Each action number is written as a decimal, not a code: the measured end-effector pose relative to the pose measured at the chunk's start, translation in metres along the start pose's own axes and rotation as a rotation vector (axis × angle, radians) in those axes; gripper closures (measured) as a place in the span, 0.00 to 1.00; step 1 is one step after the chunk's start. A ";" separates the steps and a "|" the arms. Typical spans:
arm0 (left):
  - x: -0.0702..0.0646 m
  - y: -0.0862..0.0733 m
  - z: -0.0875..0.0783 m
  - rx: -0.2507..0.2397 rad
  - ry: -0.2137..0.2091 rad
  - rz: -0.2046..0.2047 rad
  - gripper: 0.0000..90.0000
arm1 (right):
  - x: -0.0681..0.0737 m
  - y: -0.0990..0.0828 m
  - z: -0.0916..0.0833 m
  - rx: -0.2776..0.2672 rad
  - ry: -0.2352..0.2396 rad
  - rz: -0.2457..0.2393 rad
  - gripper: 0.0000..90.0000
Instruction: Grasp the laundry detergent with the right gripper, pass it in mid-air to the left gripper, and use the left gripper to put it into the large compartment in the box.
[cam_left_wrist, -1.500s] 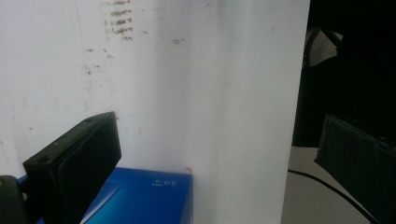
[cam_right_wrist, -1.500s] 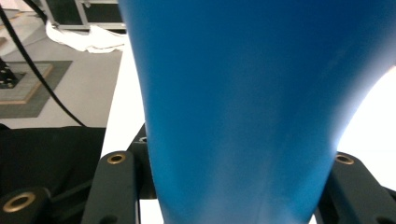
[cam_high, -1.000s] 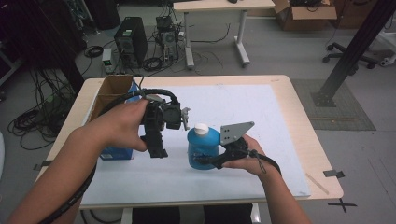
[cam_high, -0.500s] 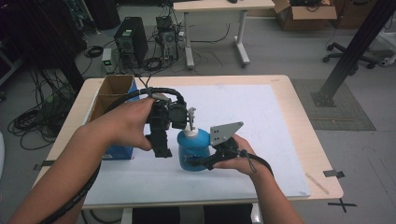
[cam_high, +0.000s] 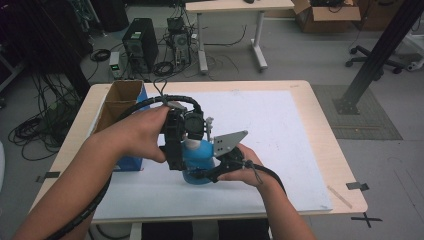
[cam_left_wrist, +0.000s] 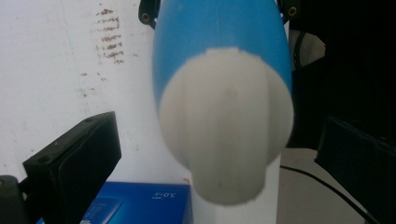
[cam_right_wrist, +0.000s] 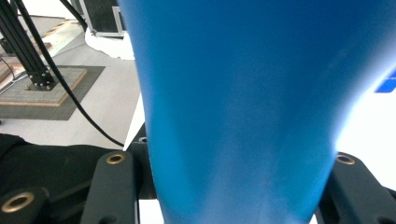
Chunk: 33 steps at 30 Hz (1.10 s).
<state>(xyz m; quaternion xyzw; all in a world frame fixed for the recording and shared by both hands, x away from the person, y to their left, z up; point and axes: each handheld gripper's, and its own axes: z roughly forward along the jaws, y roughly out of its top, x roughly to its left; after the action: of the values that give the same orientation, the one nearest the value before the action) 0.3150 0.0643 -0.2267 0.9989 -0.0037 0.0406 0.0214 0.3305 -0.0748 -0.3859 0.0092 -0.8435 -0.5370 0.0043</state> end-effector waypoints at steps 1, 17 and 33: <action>0.000 0.000 0.000 0.000 -0.002 0.000 0.00 | 0.000 0.000 0.001 0.000 0.001 -0.003 0.50; -0.001 0.003 0.008 -0.005 -0.006 0.005 0.00 | 0.001 0.009 0.008 0.001 0.002 -0.018 0.50; -0.004 0.005 0.006 0.005 0.009 0.027 0.15 | 0.001 0.012 0.009 -0.004 -0.003 -0.022 0.50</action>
<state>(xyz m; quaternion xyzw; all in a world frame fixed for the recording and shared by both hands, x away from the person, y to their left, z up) 0.3112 0.0590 -0.2332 0.9987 -0.0171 0.0453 0.0182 0.3296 -0.0612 -0.3785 0.0178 -0.8424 -0.5386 -0.0029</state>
